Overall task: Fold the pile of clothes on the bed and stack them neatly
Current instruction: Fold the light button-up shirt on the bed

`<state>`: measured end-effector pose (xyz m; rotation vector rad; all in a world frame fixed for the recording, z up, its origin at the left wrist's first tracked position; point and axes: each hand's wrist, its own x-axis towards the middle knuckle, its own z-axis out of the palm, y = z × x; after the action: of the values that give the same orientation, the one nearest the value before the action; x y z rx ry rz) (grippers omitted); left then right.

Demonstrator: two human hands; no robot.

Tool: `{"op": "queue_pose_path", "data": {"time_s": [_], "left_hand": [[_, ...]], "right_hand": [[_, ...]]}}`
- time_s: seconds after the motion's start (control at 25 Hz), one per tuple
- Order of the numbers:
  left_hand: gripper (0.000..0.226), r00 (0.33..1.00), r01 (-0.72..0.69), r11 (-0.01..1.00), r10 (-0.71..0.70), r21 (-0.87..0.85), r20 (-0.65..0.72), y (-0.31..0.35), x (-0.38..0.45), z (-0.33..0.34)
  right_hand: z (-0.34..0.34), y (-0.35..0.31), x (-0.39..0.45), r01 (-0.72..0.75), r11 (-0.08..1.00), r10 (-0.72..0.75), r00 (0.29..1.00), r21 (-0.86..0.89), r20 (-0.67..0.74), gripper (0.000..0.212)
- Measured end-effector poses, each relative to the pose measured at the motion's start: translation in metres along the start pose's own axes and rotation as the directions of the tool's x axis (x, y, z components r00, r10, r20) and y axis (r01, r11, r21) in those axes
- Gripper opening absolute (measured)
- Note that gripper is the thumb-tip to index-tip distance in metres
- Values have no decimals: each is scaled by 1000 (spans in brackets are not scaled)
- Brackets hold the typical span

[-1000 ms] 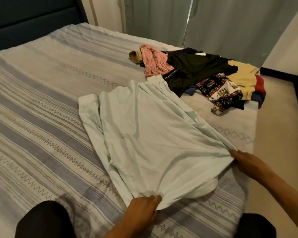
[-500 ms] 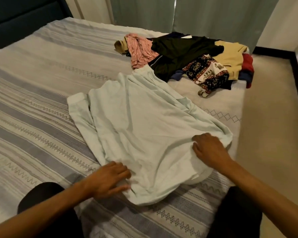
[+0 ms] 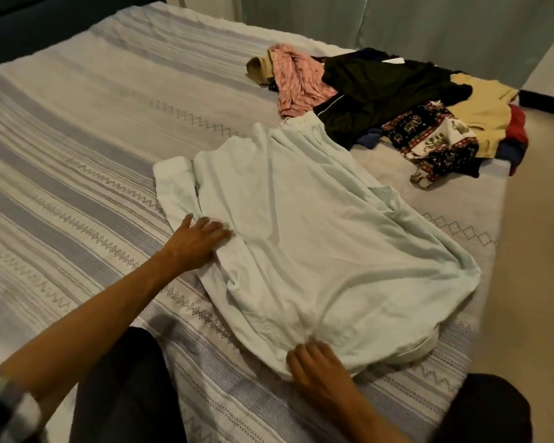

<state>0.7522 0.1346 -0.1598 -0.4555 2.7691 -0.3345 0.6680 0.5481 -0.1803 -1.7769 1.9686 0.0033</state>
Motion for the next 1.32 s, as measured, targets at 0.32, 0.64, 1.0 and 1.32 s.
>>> {"op": "queue_pose_path", "data": {"time_s": [0.32,0.64,1.0,1.32], "left_hand": [[26,964,65,920,-157,-387,-213,3,31,-22],[24,737,-202,569,-447,-797,-507,-28,41,-252],[48,645,-382,923,236,-39,-727,-40,-40,-462],[45,487,-506,830,52,-233,-872,16,-17,-413]], "right_hand": [[-258,172,-39,-169,710,451,855,684,-257,54],[-439,200,-111,-132,811,497,671,571,-551,21],[-499,169,-206,-417,542,839,229,729,-493,31],[-371,172,-185,372,-112,854,510,921,-102,61]]}}
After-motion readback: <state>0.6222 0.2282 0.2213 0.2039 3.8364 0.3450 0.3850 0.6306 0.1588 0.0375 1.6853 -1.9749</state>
